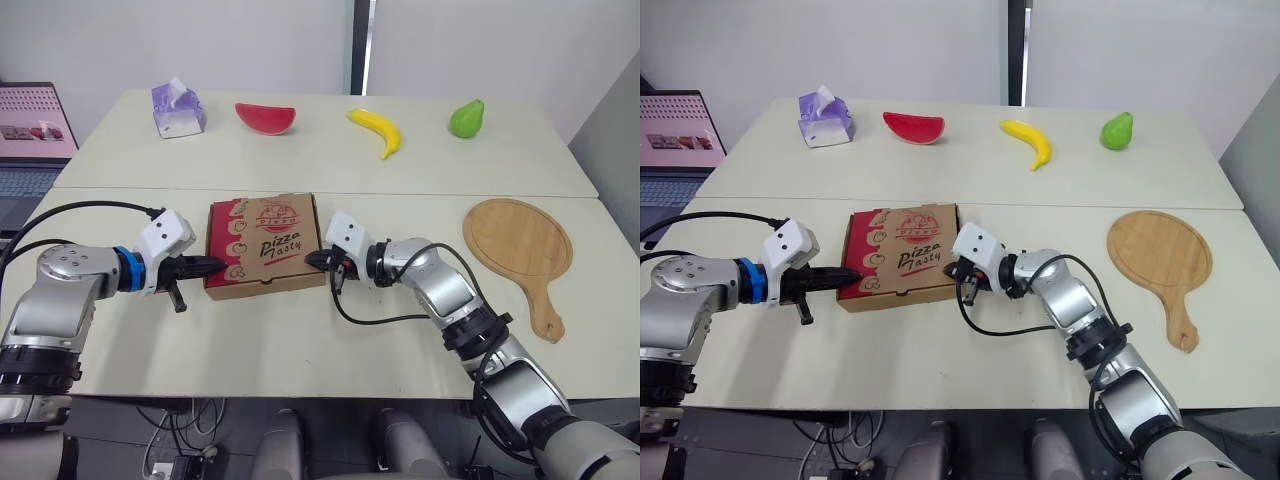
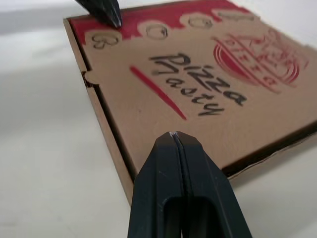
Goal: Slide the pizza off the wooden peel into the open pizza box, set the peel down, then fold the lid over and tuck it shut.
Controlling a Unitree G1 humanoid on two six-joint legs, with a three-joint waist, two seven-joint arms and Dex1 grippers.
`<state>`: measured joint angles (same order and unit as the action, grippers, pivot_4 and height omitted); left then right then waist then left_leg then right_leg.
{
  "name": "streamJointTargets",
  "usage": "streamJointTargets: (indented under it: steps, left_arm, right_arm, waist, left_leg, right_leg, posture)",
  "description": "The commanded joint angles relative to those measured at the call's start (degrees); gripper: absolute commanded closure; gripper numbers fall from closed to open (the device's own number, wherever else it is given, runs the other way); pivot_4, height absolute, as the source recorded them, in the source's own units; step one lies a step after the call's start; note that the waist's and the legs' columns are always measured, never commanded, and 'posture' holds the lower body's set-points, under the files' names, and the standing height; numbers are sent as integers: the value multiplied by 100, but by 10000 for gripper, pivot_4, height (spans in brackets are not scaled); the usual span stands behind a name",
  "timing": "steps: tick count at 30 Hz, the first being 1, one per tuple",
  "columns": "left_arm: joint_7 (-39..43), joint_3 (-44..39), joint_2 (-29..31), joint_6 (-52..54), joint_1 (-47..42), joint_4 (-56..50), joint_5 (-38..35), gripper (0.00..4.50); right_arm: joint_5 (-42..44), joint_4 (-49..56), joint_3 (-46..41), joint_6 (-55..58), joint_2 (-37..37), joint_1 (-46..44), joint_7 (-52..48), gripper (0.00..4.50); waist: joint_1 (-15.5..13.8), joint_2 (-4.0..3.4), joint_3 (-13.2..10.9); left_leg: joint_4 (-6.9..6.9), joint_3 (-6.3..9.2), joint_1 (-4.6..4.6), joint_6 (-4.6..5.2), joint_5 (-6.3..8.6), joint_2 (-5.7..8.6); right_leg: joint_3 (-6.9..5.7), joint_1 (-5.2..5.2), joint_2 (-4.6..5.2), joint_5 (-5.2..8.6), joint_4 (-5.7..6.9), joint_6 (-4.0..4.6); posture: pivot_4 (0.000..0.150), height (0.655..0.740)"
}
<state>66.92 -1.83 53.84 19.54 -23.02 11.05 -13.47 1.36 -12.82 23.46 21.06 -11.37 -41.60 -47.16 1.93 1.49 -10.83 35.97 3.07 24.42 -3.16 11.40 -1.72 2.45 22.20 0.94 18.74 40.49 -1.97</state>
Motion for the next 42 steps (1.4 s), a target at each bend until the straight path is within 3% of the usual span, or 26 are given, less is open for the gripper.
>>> streamJointTargets:
  steps: [1,4,8,13,17,26,31,42]
  left_arm:
    - [-132,181,2,-43,143,-31,275,45000]
    - [-189,119,-21,-269,316,72,301,45000]
    - [-289,-628,-163,97,344,-149,-456,45000]
    - [-1079,-1468,-267,545,188,-319,-839,45000]
    - [-1960,-1716,-316,353,145,-8,-434,45000]
    - [-2607,-1076,-706,-29,556,295,320,45000]
    - [-2141,-725,-992,-89,656,-24,153,45000]
    - [-935,-190,-1130,70,583,-707,-226,45000]
  right_arm:
    - [-240,-103,157,-71,-83,79,18,44517]
    - [-211,-66,66,-150,-68,92,10,44517]
    - [238,80,-498,-333,73,10,56,44517]
    - [322,-37,-1052,-497,65,-264,487,44517]
    - [59,-602,-1139,-806,4,-558,756,44517]
    - [-714,-2148,-653,-1185,163,-876,1000,44517]
    - [-553,-1753,-500,-955,292,-629,432,44517]
    - [47,662,-414,519,-213,334,-656,44517]
  waist:
    - [1,-4,2]
    - [2,-5,4]
    - [3,-4,3]
    - [0,-3,2]
    - [4,-3,2]
    - [-3,-4,2]
    - [-1,-4,2]
    - [-13,-4,2]
  left_leg:
    - [0,-2,-5,0,0,0]
    - [-1,-3,-15,0,0,0]
    - [-2,-4,-20,0,0,-1]
    - [0,0,-8,0,0,-3]
    - [-1,-1,-8,0,0,-2]
    - [-3,-6,-6,0,0,-2]
    - [-3,-6,-5,0,0,1]
    - [-2,-4,-5,0,0,3]
  right_leg:
    - [2,-4,0,0,2,0]
    - [3,-12,0,0,3,0]
    - [3,-15,0,0,3,0]
    - [-1,-7,0,0,3,0]
    - [1,-5,1,0,4,0]
    - [1,3,3,0,9,1]
    - [1,3,6,0,10,1]
    - [-1,0,8,0,10,0]
  posture:
    - [1500,7400]
    - [1500,7400]
    - [1500,7400]
    - [1500,7400]
    - [1500,7400]
    - [1500,7400]
    - [1500,7400]
    - [1500,7400]
